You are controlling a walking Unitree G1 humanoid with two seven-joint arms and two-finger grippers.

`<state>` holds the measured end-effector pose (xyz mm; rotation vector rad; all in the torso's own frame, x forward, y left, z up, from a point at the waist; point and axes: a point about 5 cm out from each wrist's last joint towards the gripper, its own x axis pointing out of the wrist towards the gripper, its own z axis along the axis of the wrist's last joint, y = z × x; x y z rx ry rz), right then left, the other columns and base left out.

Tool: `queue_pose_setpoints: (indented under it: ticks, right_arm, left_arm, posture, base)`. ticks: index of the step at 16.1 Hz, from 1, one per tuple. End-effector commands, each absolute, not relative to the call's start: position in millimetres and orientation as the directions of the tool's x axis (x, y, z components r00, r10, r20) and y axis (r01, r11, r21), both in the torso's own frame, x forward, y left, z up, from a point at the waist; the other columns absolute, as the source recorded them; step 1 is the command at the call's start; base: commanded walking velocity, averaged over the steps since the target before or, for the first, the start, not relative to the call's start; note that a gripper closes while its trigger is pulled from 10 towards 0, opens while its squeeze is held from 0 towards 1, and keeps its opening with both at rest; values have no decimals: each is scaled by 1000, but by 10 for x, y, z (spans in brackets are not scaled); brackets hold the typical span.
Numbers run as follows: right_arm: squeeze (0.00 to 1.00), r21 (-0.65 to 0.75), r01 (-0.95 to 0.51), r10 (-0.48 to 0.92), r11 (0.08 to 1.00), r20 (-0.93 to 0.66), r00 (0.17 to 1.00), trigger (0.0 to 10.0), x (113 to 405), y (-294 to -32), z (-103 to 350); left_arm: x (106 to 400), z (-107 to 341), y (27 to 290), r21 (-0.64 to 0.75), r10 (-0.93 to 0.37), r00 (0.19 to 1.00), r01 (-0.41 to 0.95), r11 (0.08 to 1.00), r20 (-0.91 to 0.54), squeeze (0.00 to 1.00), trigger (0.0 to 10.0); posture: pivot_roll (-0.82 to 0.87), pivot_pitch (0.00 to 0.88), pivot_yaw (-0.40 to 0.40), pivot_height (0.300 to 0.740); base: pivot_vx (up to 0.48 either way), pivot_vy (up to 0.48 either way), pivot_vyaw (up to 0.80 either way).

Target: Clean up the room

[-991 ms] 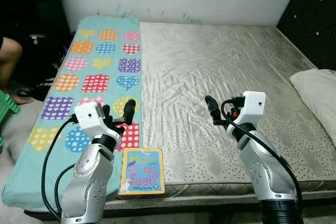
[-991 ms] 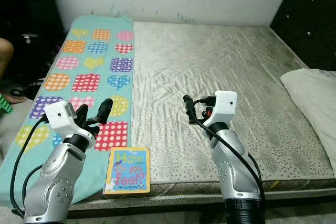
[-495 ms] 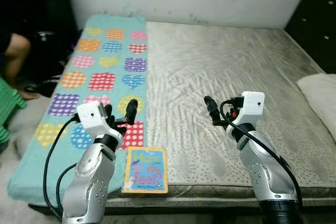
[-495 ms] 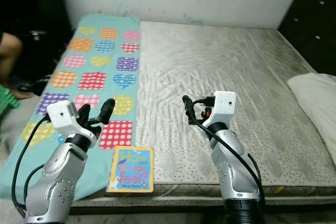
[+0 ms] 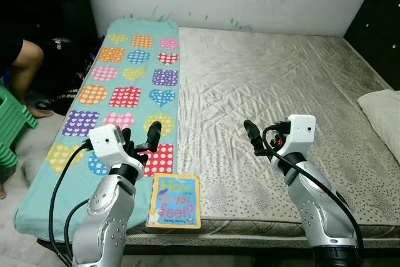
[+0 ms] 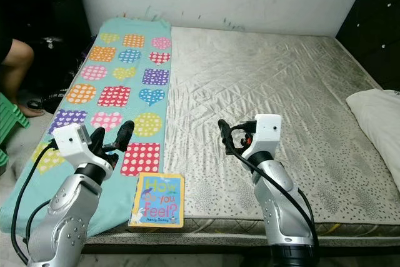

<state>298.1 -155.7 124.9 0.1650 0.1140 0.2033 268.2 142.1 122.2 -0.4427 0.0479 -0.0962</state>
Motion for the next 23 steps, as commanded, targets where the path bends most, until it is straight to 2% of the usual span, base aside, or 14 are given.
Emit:
queue_pose_setpoints:
  ticks: [1,5,7,13,20,23]
  right_arm:
    - [0,160,-203,218,966,-82,973,10000,2956,-1557,1280]
    - [0,164,-204,220,965,-83,972,10000,2950,-1557,1276]
    - [0,168,-205,221,964,-84,972,10000,2949,-1551,1274]
    - [0,164,-204,221,965,-94,971,10000,2944,-1553,1264]
    - [0,178,-205,224,962,-93,970,10000,2951,-1539,1262]
    - [0,176,-205,224,963,-91,970,10000,2953,-1538,1264]
  left_arm:
    - [2671,1258,1410,-426,-103,995,88,900,-13,0,10000]
    - [2671,1266,1413,-429,-107,994,93,899,-7,0,10000]
    - [2672,1266,1415,-427,-104,995,90,900,-9,0,10000]
    - [2684,1269,1415,-430,-100,995,85,899,-12,0,10000]
    - [2706,1277,1397,-437,-101,995,87,895,-9,0,10000]
    - [2709,1278,1388,-439,-102,995,88,894,-9,0,10000]
  posture:
    - [-73,42,-57,740]
    - [-73,50,-57,740]
    - [-73,53,-58,719]
    - [-78,63,-56,719]
    - [-80,63,-55,719]
    - [-80,63,-55,719]
  base:
    - [0,0,0]
    - [0,0,0]
    - [0,0,0]
    - [0,0,0]
    - [0,0,-800]
    - [0,0,-275]
